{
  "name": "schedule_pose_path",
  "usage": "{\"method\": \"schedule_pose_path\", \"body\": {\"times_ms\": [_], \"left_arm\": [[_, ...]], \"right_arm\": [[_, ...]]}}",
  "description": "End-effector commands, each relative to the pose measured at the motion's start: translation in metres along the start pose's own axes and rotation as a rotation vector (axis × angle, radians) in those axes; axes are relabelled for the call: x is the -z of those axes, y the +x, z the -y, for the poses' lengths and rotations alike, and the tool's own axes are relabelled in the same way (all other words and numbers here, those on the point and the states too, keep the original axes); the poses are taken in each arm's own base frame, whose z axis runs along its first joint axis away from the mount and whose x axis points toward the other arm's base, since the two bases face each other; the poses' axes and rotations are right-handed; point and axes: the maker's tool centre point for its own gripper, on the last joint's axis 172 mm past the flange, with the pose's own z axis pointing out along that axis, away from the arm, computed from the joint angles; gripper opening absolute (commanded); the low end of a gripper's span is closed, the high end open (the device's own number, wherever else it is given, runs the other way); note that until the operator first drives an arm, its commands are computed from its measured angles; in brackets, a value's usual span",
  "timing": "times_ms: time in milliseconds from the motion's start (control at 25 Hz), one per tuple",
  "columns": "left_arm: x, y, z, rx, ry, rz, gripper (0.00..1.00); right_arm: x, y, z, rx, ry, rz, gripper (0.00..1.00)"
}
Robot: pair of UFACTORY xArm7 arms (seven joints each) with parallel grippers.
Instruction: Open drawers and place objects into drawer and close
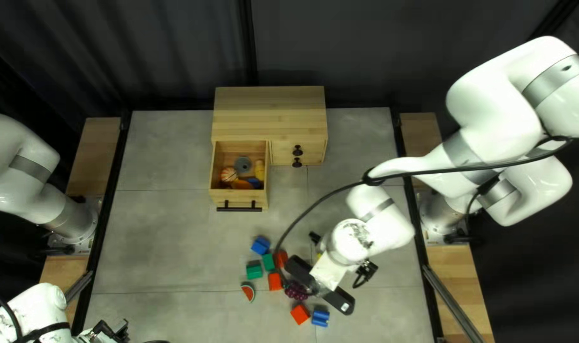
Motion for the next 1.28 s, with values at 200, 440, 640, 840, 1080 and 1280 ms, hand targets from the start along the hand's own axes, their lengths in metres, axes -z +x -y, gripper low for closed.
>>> {"method": "schedule_pose_path", "body": {"times_ms": [200,440,640,840,1080,1280], "left_arm": [[0.000,0.000,0.000,0.000,0.000,0.000,1.00],[0.000,0.000,0.000,0.000,0.000,0.000,1.00],[0.000,0.000,0.000,0.000,0.000,0.000,1.00],[0.000,0.000,0.000,0.000,0.000,0.000,1.00],[0.000,0.000,0.000,0.000,0.000,0.000,1.00],[0.000,0.000,0.000,0.000,0.000,0.000,1.00]], "right_arm": [[-0.019,-0.005,-0.005,-0.012,0.005,-0.012,1.00],[-0.031,-0.010,-0.008,-0.024,0.005,-0.015,1.00],[-0.033,-0.002,-0.014,-0.024,0.017,0.000,0.12],[-0.028,0.001,-0.014,-0.026,0.018,0.010,0.02],[0.007,0.007,-0.018,-0.025,0.013,0.030,0.01],[0.063,0.000,-0.038,-0.030,-0.018,0.059,0.01]]}}
